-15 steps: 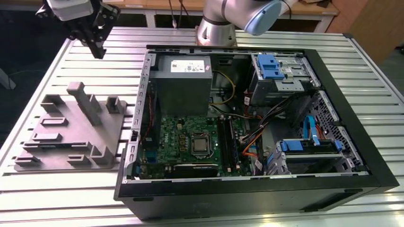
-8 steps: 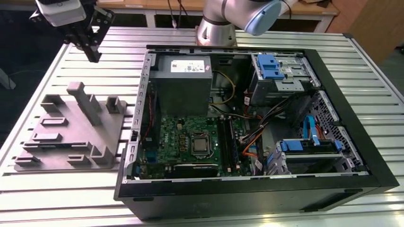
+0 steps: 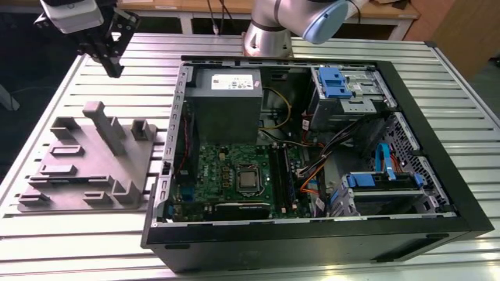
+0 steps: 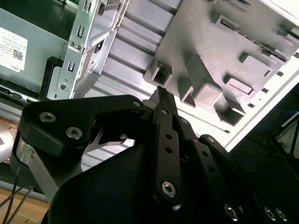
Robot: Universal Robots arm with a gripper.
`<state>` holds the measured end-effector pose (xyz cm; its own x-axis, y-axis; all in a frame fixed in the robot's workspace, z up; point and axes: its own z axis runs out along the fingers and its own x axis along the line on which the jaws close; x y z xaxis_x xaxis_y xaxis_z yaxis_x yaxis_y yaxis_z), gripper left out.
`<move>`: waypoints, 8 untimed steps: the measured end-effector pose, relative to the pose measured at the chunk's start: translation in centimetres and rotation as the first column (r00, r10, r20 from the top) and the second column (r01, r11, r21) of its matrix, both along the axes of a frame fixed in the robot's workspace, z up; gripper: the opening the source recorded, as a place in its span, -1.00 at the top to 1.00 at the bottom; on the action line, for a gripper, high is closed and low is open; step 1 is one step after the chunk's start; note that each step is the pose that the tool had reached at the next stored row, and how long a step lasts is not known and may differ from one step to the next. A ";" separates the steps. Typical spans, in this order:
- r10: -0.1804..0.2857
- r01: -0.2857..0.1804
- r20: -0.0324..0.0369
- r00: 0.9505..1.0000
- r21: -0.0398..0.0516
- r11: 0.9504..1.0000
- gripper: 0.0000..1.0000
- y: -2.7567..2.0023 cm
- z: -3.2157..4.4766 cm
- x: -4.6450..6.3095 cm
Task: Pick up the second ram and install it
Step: 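Reach for the second ram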
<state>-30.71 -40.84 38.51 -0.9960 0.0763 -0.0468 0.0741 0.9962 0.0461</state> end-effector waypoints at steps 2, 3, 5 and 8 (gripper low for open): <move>0.000 0.000 0.000 1.000 0.000 1.000 0.86 -0.08 -0.07 -0.3; 0.000 0.000 0.000 1.000 0.000 1.000 0.86 -0.13 -0.11 -0.4; 0.000 0.000 0.000 1.000 0.000 1.000 0.86 -0.25 -0.21 -0.8; 0.000 0.000 0.000 1.000 0.000 1.000 0.86 -0.46 -0.37 -1.3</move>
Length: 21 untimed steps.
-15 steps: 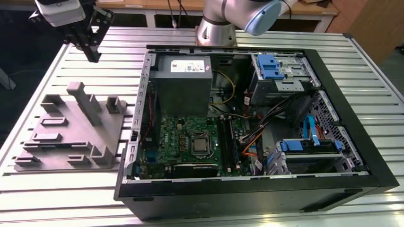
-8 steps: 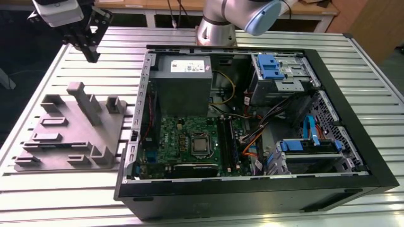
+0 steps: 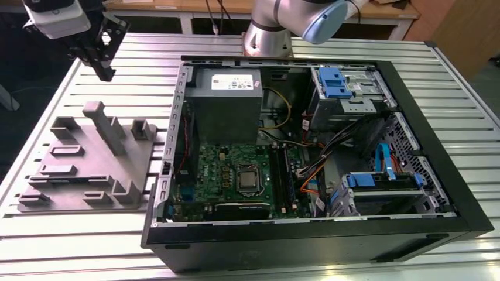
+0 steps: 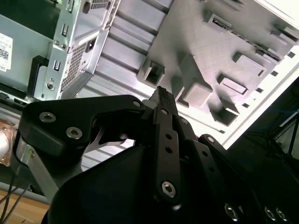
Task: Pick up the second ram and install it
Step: 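Reach for the second ram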
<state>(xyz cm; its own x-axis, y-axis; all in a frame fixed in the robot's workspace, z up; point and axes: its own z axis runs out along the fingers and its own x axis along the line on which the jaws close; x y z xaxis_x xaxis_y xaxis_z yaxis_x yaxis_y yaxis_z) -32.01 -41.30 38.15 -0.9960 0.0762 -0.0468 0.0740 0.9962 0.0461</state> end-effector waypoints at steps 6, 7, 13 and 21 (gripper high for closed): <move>0.000 0.000 0.000 1.000 0.000 1.000 0.86 -0.44 -0.40 -1.1; 0.000 0.000 0.000 1.000 0.000 1.000 0.86 -0.51 -0.47 -1.2; 0.000 0.000 0.000 1.000 0.000 1.000 0.86 -1.00 -0.96 -2.3; 0.000 0.000 0.000 1.000 0.000 1.000 0.86 -1.52 -1.68 -3.5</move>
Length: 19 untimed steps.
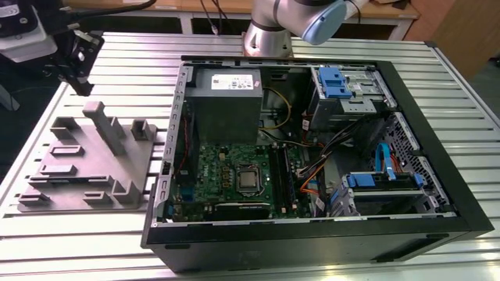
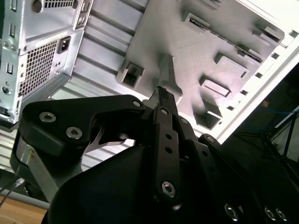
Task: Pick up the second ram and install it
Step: 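Reach for the second ram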
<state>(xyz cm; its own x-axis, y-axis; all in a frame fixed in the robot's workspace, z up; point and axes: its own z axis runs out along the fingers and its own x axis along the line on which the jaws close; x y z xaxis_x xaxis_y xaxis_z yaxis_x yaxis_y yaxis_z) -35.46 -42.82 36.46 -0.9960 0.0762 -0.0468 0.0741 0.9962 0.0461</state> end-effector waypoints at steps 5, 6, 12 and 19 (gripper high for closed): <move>0.000 0.000 0.000 1.000 0.000 1.000 0.86 -0.34 -0.45 -0.8; 0.000 0.000 0.000 1.000 0.000 1.000 0.86 -0.41 -0.54 -0.9; 0.000 0.000 0.000 1.000 0.000 1.000 0.86 -0.85 -0.96 -1.9; 0.000 0.000 0.000 1.000 0.000 1.000 0.86 -1.28 -1.69 -2.9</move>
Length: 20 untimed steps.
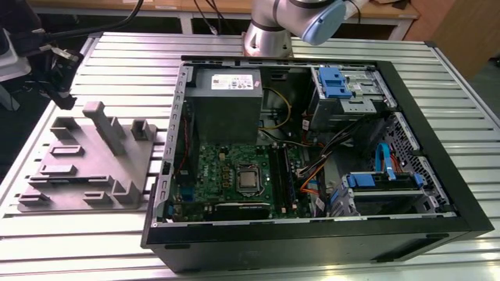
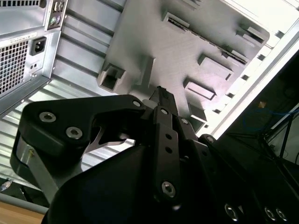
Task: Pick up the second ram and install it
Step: 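Reach for the second ram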
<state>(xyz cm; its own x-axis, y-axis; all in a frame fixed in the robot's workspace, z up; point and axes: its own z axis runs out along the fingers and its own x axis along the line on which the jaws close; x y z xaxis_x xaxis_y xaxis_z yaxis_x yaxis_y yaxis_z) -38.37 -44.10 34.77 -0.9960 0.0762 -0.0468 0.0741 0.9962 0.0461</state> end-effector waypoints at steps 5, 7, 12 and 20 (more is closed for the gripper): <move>0.000 0.000 0.000 1.000 0.000 1.000 0.86 -0.32 -0.50 -0.6; 0.000 0.000 0.000 1.000 0.000 1.000 0.86 -0.46 -0.69 -0.8; 0.000 0.000 0.000 1.000 0.000 1.000 0.86 -0.83 -1.08 -1.2; 0.000 0.000 0.000 1.000 0.000 1.000 0.86 -1.31 -1.92 -1.8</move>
